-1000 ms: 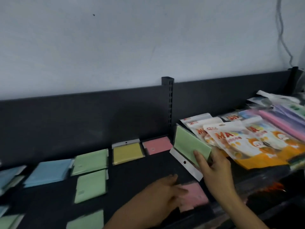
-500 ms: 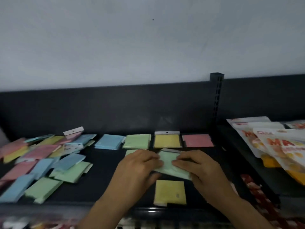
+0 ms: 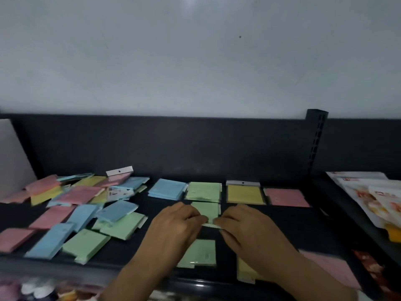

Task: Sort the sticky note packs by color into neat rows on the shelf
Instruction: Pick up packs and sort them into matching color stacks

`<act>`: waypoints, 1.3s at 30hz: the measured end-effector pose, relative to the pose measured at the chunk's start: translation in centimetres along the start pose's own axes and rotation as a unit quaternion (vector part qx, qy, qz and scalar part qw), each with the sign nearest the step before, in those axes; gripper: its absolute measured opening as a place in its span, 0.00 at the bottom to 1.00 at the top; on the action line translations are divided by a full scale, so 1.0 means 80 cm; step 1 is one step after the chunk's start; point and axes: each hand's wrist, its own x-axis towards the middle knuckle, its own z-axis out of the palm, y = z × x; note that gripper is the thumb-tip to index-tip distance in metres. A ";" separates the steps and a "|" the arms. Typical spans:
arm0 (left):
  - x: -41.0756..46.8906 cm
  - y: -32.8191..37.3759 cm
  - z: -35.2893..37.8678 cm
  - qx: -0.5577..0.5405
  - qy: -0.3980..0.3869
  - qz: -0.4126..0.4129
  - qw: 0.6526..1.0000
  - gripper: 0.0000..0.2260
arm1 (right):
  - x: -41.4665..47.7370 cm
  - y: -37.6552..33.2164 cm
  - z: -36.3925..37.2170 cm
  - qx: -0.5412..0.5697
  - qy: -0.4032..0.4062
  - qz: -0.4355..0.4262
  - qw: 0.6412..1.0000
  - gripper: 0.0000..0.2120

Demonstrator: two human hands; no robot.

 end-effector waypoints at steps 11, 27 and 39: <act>-0.016 -0.174 0.001 0.022 -0.068 -0.153 0.986 0.11 | 0.124 0.044 0.056 -0.057 0.014 0.136 0.989 0.05; -0.048 -0.255 0.057 0.012 -0.084 -0.184 0.979 0.07 | 0.151 0.049 0.165 -0.152 -0.231 0.294 0.915 0.13; -0.049 -0.251 0.056 -0.019 -0.062 -0.214 0.975 0.09 | 0.150 0.048 0.158 -0.097 -0.285 0.279 0.912 0.15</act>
